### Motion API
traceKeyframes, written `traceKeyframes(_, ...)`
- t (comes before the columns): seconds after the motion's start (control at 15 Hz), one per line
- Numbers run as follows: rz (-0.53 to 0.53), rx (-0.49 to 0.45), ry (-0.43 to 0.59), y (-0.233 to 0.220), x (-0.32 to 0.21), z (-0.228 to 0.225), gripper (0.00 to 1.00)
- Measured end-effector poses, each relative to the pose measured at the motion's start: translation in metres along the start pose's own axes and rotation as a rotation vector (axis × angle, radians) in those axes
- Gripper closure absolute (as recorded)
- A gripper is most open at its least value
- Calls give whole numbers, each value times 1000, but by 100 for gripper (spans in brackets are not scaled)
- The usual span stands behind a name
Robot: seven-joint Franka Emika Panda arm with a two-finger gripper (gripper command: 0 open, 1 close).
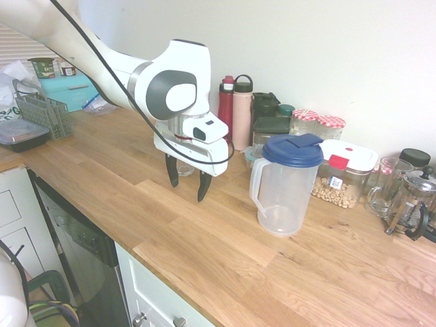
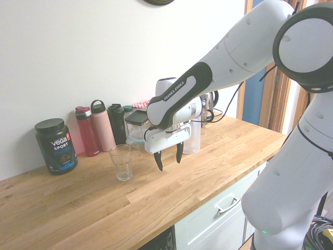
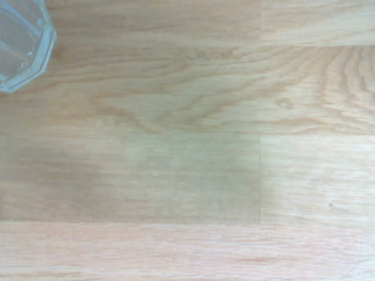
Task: Pour me some water
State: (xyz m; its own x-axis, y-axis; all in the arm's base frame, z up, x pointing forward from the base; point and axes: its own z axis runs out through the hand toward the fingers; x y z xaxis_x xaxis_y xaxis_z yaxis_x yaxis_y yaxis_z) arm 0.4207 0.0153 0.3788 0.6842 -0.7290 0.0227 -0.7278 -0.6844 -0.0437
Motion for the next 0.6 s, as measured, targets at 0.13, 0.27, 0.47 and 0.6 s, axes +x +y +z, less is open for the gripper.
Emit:
traceKeyframes(0.13, -3, -5, 5, 1, 1, 0, 0)
traceKeyframes(0.27, 5, 15, 31, -1, 8, -14, 0)
traceKeyframes(0.47, 81, 52, 99, -5, 21, -82, 0)
traceKeyframes(0.6, 162, 64, 126, 2, 22, -125, 0)
